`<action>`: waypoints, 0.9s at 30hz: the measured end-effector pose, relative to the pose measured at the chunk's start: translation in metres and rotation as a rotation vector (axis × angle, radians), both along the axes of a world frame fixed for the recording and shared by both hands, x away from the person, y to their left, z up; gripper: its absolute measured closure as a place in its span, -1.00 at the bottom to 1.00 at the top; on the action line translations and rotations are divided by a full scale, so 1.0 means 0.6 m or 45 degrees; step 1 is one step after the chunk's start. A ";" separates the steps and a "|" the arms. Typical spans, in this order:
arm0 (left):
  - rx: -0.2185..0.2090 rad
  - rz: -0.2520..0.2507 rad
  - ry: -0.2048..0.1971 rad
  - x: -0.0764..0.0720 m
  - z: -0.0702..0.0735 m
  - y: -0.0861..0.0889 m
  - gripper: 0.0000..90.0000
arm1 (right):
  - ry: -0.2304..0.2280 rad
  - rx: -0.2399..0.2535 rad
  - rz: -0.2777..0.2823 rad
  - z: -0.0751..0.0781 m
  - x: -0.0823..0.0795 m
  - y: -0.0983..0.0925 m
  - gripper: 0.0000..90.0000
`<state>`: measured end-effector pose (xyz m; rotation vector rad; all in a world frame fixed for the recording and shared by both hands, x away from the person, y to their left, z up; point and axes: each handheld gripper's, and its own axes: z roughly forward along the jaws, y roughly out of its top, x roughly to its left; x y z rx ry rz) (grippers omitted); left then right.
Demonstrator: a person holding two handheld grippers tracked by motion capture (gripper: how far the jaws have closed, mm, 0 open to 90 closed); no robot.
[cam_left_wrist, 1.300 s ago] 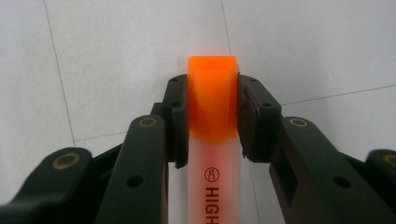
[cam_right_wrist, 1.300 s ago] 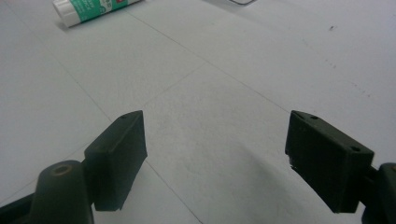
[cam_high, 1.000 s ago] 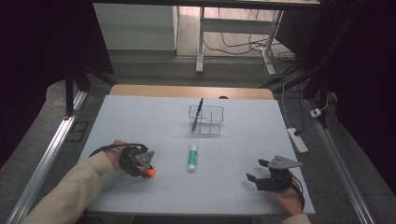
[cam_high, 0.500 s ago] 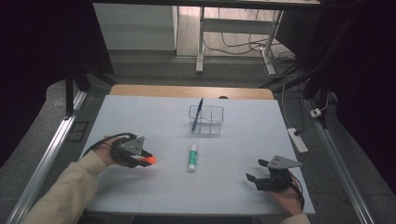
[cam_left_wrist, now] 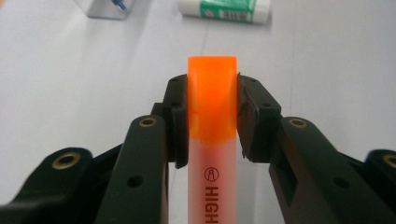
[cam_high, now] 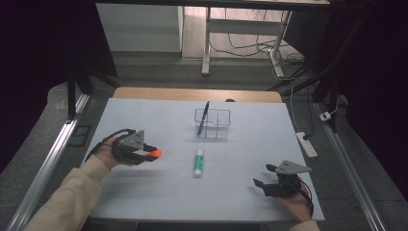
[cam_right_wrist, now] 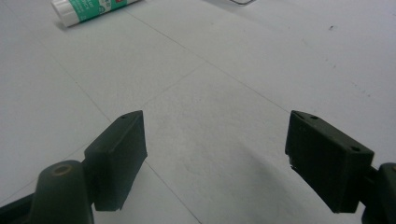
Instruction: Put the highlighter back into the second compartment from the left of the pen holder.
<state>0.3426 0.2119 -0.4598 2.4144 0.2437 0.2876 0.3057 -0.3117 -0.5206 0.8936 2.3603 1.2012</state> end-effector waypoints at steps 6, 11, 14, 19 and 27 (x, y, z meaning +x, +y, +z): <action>-0.069 0.060 -0.016 0.000 0.011 0.000 0.48 | -0.001 0.002 -0.004 0.000 0.000 0.000 -0.56; -0.115 0.107 -0.026 0.001 0.016 -0.001 0.48 | 0.001 0.002 0.001 0.000 0.000 0.000 -0.56; -0.152 0.117 -0.026 0.001 0.019 0.001 0.47 | 0.001 0.003 0.001 0.000 0.000 0.000 -0.56; -0.182 0.153 -0.040 0.001 0.024 0.003 0.47 | 0.001 0.003 0.002 0.000 0.000 0.001 -0.56; -0.276 0.196 -0.052 0.001 0.030 0.002 0.47 | 0.000 0.001 0.002 0.000 0.000 0.001 -0.56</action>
